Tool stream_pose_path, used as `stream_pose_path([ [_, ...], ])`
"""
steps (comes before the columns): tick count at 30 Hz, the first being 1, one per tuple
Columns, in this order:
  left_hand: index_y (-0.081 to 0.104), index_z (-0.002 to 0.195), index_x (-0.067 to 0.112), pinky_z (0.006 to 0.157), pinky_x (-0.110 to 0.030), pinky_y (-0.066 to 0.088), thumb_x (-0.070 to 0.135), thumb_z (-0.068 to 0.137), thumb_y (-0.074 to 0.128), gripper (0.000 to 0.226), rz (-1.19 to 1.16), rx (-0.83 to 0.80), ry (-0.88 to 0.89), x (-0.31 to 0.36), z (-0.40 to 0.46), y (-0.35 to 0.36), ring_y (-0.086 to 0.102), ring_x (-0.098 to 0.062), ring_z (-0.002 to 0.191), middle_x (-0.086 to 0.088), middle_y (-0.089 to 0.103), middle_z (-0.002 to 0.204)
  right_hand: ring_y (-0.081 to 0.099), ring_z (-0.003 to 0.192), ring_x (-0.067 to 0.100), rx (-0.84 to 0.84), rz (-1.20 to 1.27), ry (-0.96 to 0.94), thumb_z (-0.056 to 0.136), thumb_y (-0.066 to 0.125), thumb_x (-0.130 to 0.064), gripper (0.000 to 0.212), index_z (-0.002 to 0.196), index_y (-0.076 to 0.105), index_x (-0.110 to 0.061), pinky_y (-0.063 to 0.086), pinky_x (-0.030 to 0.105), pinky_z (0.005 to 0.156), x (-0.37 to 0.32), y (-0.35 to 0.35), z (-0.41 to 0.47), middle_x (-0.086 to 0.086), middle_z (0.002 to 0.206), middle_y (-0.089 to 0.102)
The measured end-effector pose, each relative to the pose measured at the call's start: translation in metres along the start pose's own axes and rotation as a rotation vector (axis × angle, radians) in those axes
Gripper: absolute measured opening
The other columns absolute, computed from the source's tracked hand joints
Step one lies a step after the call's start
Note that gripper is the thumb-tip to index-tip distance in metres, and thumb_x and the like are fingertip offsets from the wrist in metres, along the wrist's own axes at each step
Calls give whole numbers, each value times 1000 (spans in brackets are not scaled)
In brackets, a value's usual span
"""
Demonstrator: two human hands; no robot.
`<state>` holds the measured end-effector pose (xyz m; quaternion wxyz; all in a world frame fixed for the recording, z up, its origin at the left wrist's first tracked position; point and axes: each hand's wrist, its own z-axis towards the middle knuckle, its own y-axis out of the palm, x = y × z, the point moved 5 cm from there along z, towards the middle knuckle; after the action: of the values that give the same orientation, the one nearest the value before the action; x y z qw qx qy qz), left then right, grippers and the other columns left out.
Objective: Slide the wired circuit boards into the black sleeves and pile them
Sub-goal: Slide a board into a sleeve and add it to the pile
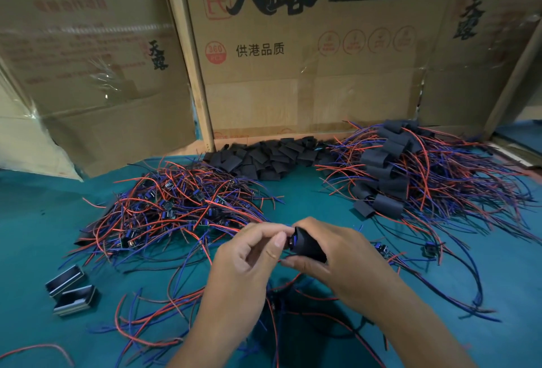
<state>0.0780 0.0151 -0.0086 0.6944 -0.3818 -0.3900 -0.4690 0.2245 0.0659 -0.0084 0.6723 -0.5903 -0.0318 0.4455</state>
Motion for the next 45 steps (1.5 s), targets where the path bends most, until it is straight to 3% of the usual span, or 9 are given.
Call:
stream_pose_path([
  [4,73,92,36,82,-37,55,6,90,70,30,95,-22,-26,-4,-1,1,70,-14,88,8,73,92,52,80,15,-13,25,-16,85,49,-70,45,106,50,-30,46,37,72,3,1,-1,-8,91,59],
  [8,72,90,34,83,-46,55,18,88,71,16,88,-34,-15,-3,0,1,70,-15,88,6,73,91,51,78,15,-12,26,-33,86,49,-69,44,105,51,-29,44,35,71,3,1,0,-8,90,59],
  [17,78,90,31,91,-43,55,13,90,70,20,52,-75,-39,-4,0,-1,69,-9,102,11,75,103,56,85,12,-4,37,-53,87,49,-68,44,111,50,-31,48,36,74,3,2,0,-13,98,62],
  [21,79,96,27,94,-30,52,26,86,59,22,80,-114,-56,-5,-1,3,67,-3,107,18,73,110,58,91,-1,12,127,-46,88,57,-61,36,115,51,-37,47,28,77,4,2,1,-37,103,58],
  [26,78,100,29,89,-14,49,28,84,59,25,75,-104,-61,-6,-2,6,62,4,113,25,70,115,55,95,-2,48,145,-74,89,50,-64,32,117,44,-48,46,26,80,0,1,3,-27,105,58],
  [31,76,96,41,84,-14,47,31,84,60,22,30,-96,-91,-4,-2,9,61,0,91,32,64,121,51,95,15,107,27,-33,93,48,-53,61,147,34,-29,47,40,80,-1,1,2,-13,105,42],
  [35,77,91,48,93,-6,42,19,91,64,32,-63,-129,-100,-3,-2,15,59,7,115,31,64,122,53,90,26,77,-157,15,89,57,-23,72,153,24,-30,45,41,70,2,4,2,-4,108,46],
  [39,73,104,39,91,-1,38,1,95,61,41,-89,-168,-126,-11,-4,22,51,12,124,35,60,123,49,105,20,21,-264,89,93,49,-25,66,153,23,-32,29,32,69,5,5,4,-7,118,48],
  [45,57,119,47,107,-16,38,12,92,67,45,23,-188,-65,-17,-7,39,35,15,134,30,45,143,45,122,17,16,-239,169,97,46,-21,64,154,18,-27,36,30,84,13,5,7,-8,135,47],
])
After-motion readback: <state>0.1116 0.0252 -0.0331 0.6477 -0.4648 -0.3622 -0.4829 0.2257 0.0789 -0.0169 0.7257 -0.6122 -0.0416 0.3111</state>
